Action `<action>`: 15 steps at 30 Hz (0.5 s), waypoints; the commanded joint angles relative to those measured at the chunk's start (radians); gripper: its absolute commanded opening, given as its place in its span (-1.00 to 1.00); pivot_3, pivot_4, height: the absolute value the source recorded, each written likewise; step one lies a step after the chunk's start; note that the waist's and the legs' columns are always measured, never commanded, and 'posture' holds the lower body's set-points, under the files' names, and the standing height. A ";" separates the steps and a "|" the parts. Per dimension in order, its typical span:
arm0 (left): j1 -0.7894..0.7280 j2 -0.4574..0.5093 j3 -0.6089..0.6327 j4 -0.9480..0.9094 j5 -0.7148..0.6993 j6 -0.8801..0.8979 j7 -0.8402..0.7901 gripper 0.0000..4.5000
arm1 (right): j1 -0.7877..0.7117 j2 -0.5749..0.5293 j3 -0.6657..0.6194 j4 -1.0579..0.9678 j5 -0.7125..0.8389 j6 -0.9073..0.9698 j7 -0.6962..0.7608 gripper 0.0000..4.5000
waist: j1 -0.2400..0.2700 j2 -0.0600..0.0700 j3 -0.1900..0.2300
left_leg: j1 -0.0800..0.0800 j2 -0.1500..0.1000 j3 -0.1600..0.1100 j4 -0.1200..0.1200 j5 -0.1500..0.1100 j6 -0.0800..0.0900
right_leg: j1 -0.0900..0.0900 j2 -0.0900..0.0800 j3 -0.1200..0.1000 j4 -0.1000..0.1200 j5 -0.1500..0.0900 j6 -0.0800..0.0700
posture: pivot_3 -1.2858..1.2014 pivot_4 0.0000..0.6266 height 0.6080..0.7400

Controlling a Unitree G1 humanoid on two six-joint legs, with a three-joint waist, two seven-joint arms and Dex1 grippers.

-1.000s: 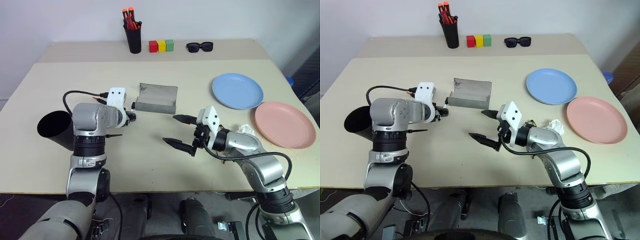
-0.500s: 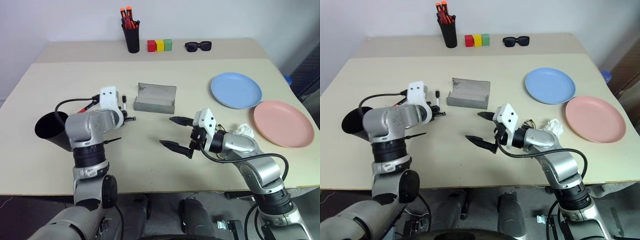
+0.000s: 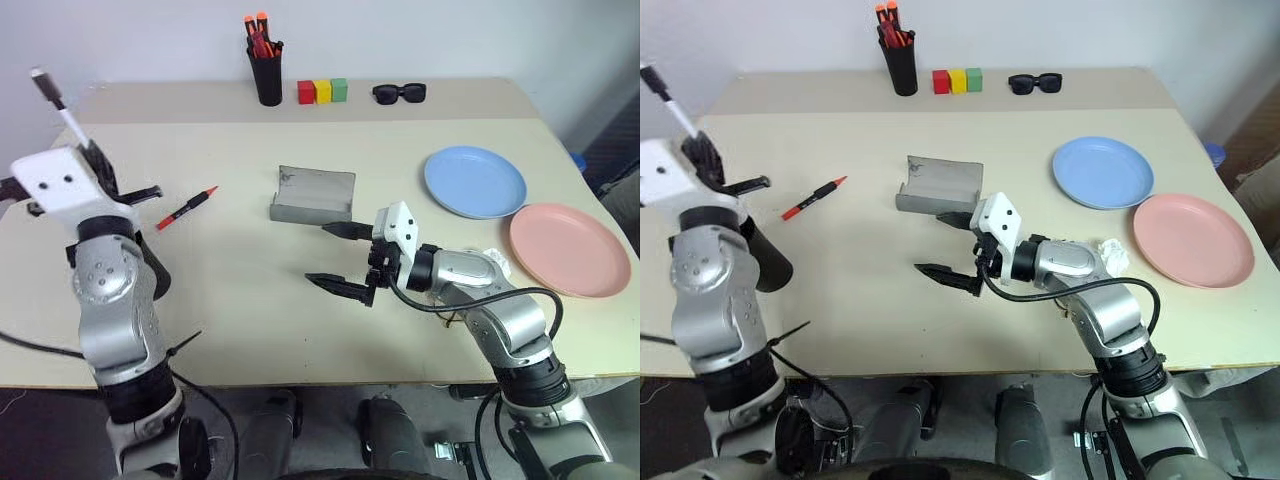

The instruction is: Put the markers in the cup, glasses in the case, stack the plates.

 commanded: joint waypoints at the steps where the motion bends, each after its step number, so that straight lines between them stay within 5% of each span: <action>1: 0.079 -0.008 -0.034 -0.117 0.071 -0.065 0.028 -0.99 | -0.038 0.016 -0.002 0.005 0.021 -0.028 0.032 1.00 | 0.002 0.000 0.000 | 0.000 0.000 0.000 0.000 0.000 0.000 | 0.000 0.000 0.000 0.000 0.000 0.000 | 0.03 -0.52 1.00; 15: 0.323 -0.127 -0.043 -0.137 0.129 -0.182 0.091 -0.99 | -0.090 0.056 0.012 0.046 0.021 -0.044 0.076 1.00 | 0.000 -0.001 0.000 | 0.000 0.001 0.000 0.000 0.000 0.000 | 0.000 0.001 0.000 0.000 0.000 -0.001 | 0.03 -0.52 1.00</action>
